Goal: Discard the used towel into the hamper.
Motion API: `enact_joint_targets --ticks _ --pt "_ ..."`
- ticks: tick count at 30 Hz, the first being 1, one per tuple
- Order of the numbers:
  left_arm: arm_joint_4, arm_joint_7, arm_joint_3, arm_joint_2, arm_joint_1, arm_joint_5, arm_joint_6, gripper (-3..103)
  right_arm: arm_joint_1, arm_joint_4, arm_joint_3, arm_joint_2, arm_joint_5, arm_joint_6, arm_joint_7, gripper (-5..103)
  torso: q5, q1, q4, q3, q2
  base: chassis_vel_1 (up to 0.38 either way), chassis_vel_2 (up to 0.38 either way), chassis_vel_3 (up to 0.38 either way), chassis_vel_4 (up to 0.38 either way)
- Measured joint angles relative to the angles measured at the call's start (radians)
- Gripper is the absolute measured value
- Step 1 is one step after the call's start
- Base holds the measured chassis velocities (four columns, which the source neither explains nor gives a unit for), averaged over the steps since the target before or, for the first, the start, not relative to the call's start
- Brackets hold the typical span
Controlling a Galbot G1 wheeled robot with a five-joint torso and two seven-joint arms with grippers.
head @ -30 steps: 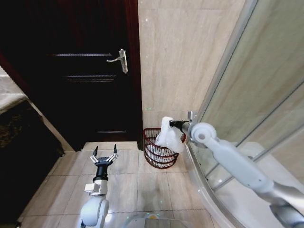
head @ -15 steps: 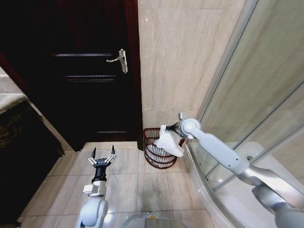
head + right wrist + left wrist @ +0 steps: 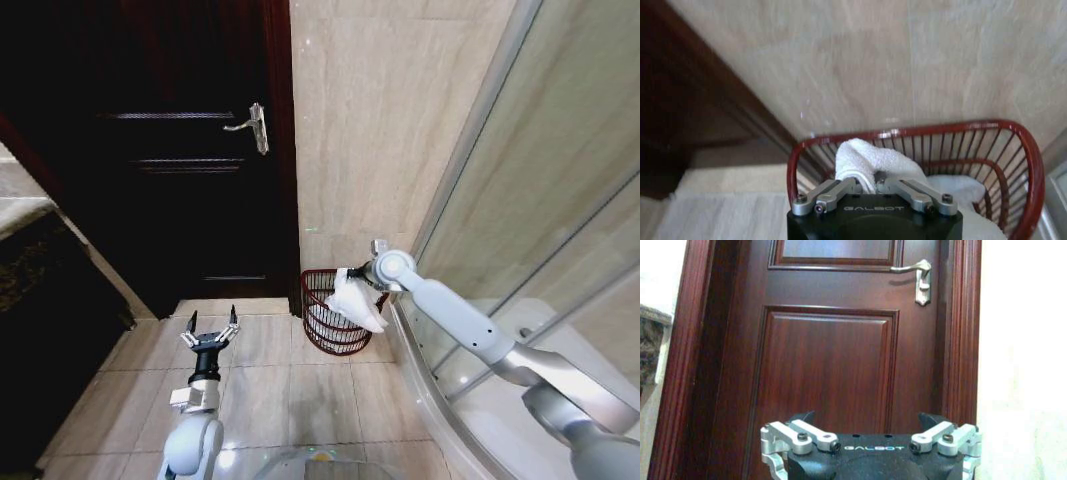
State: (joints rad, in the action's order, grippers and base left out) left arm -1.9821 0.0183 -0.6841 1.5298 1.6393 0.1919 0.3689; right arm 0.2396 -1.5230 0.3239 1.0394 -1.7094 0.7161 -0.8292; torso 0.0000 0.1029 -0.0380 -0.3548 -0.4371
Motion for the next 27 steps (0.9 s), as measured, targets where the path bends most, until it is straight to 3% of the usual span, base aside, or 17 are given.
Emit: enact_joint_targets --ticks 15,27 --pt "0.011 -0.019 -0.016 0.002 0.012 0.0 0.021 100 -0.085 0.048 -0.065 0.013 0.024 -0.022 0.025 7 0.0001 0.0 0.0003 0.0 0.0 0.0 0.0 0.0 0.0" --pt "0.029 -0.043 -0.051 0.004 0.016 0.01 0.052 100 0.011 0.095 -0.076 0.086 0.107 -0.038 0.024 7 0.0 0.0 0.0001 0.0 0.0 0.0 0.0 0.0 0.0"
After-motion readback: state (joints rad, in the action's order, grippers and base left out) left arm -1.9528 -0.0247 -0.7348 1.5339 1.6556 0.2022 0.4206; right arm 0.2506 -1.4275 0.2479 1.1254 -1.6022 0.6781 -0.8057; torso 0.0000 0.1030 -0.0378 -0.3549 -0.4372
